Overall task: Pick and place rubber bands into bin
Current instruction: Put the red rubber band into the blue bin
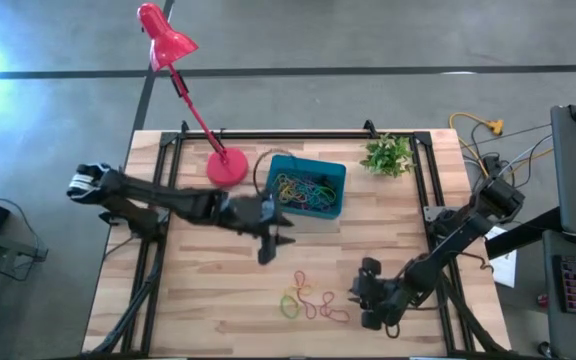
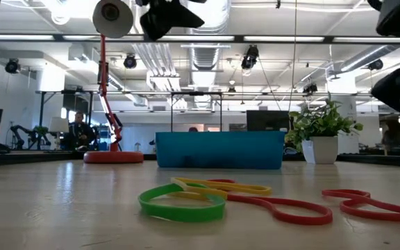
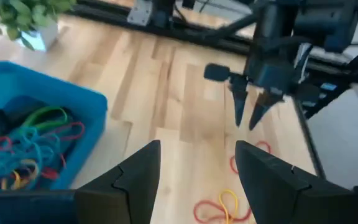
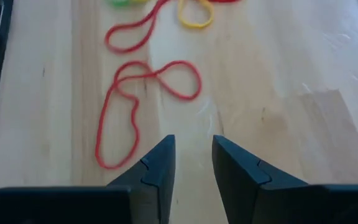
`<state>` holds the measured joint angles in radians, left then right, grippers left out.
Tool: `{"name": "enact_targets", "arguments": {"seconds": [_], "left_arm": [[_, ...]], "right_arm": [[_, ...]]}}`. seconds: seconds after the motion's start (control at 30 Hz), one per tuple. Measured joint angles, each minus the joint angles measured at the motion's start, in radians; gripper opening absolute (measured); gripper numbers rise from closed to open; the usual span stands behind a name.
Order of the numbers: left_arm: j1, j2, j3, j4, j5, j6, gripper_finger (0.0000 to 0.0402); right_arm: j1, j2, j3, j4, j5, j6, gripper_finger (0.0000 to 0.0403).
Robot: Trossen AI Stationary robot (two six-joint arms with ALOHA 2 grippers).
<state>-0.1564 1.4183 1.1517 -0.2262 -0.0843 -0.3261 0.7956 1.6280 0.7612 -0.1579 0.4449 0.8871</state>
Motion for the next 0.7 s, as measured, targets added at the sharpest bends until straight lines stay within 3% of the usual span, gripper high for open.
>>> {"name": "enact_targets", "arguments": {"seconds": [0.23,0.47,0.7], "left_arm": [[-0.148,0.046,-0.006,0.008,-0.187,-0.068,0.0192],[-0.185,0.052,-0.045,0.007,-0.213,-0.096,0.0192],[-0.184,0.048,-0.081,0.006,-0.213,-0.105,0.0192]], "right_arm": [[0.01,0.092,-0.002,0.077,-0.052,-0.094,0.0096],[0.007,0.176,0.01,0.228,-0.072,-0.099,0.0096],[-0.036,0.203,0.057,0.227,-0.113,-0.179,0.0096]]}}
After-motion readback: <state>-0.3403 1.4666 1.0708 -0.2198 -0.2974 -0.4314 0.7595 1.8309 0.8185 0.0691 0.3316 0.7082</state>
